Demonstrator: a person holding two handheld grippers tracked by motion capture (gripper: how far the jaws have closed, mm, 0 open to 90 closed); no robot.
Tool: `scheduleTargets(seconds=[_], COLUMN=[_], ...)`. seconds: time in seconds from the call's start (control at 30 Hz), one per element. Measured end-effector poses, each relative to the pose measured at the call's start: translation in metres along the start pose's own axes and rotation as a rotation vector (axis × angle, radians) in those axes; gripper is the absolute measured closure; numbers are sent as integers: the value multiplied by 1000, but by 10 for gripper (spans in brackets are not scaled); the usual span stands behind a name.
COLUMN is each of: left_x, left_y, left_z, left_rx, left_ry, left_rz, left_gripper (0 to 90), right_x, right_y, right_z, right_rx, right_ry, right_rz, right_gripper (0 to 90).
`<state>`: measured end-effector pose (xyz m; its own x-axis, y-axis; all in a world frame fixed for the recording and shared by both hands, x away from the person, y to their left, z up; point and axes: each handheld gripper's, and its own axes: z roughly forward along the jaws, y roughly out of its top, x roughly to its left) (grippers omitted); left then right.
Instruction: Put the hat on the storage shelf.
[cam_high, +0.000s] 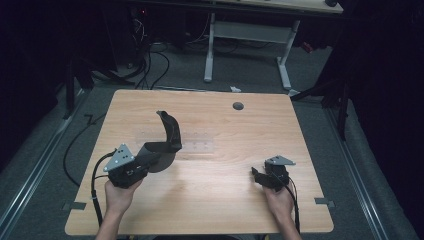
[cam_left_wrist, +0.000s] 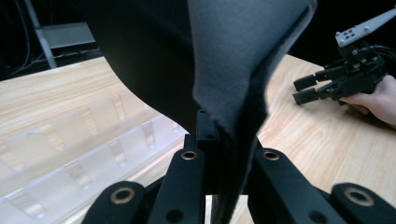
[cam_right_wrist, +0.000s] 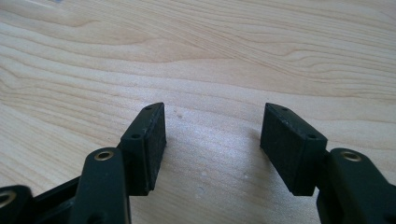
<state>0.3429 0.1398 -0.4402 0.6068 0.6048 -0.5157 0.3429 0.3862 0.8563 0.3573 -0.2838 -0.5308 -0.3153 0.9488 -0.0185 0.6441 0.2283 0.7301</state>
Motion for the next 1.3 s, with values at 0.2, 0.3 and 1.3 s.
scheduleTargets(seconds=[0.2,0.3,1.3], left_x=[7,13,61], left_y=[11,17,46], left_z=[0,0,14], left_rx=[-37,-54,-155], left_ry=[25,36,204], left_rz=[2,-13,72], left_gripper=[865,865,865], right_x=[0,0,1], right_y=[0,0,0], right_z=[0,0,0], right_rx=[0,1,3], right_ry=[-1,-1,1], right_rz=[2,2,1], right_gripper=[405,403,388])
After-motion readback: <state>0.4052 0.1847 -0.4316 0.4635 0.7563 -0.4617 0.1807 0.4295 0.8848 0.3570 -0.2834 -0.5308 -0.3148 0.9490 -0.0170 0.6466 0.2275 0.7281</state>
